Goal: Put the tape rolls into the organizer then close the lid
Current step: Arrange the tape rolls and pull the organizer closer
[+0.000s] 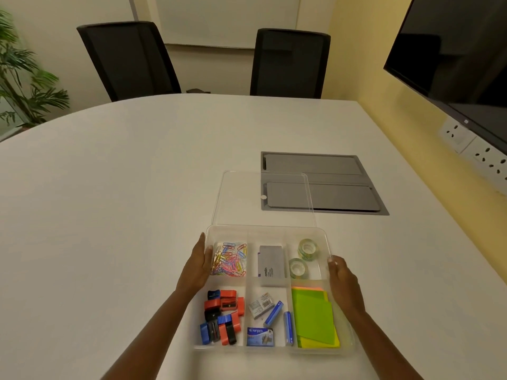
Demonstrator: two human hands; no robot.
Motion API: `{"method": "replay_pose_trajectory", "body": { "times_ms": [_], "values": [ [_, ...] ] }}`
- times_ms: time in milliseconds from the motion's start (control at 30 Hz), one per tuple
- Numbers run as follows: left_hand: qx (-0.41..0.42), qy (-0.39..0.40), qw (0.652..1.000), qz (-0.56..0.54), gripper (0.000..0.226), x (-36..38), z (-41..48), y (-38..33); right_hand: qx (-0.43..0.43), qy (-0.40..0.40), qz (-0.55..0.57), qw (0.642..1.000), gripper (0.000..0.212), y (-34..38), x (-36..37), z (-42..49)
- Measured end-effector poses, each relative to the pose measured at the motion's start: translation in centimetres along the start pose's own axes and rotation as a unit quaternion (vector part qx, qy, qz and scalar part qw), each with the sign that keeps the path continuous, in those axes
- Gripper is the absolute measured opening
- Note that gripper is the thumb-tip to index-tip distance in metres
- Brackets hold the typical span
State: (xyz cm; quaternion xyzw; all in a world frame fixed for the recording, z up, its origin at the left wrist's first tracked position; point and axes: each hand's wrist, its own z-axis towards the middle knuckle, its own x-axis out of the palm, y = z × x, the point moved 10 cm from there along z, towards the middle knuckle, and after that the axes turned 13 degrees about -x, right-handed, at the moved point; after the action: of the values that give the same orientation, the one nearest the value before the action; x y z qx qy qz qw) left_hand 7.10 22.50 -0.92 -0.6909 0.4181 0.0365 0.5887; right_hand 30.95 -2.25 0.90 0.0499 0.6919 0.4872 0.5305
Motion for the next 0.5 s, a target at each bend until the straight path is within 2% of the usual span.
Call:
{"method": "replay_pose_trajectory", "body": {
  "times_ms": [100, 233, 367, 500],
  "values": [
    [-0.057, 0.014, 0.997, -0.042, 0.059, -0.7, 2.3, 0.1, -0.009, -0.022, 0.019, 1.0, 0.034, 0.6, -0.7, 2.7],
    [-0.124, 0.039, 0.986, -0.1, 0.06, -0.8, 5.6, 0.1, 0.041, -0.001, 0.033, 0.999, 0.036, 0.0, 0.0, 7.4],
    [-0.153, 0.058, 0.978, -0.133, 0.064, -0.6, 7.8, -0.9, 0.101, 0.057, 0.03, 0.993, 0.034, -1.3, 1.5, 10.8],
    [-0.168, 0.053, 0.97, -0.167, 0.067, -0.3, 9.3, -1.3, 0.137, 0.059, 0.064, 0.987, 0.036, -2.3, 2.5, 13.2]
  ]
}}
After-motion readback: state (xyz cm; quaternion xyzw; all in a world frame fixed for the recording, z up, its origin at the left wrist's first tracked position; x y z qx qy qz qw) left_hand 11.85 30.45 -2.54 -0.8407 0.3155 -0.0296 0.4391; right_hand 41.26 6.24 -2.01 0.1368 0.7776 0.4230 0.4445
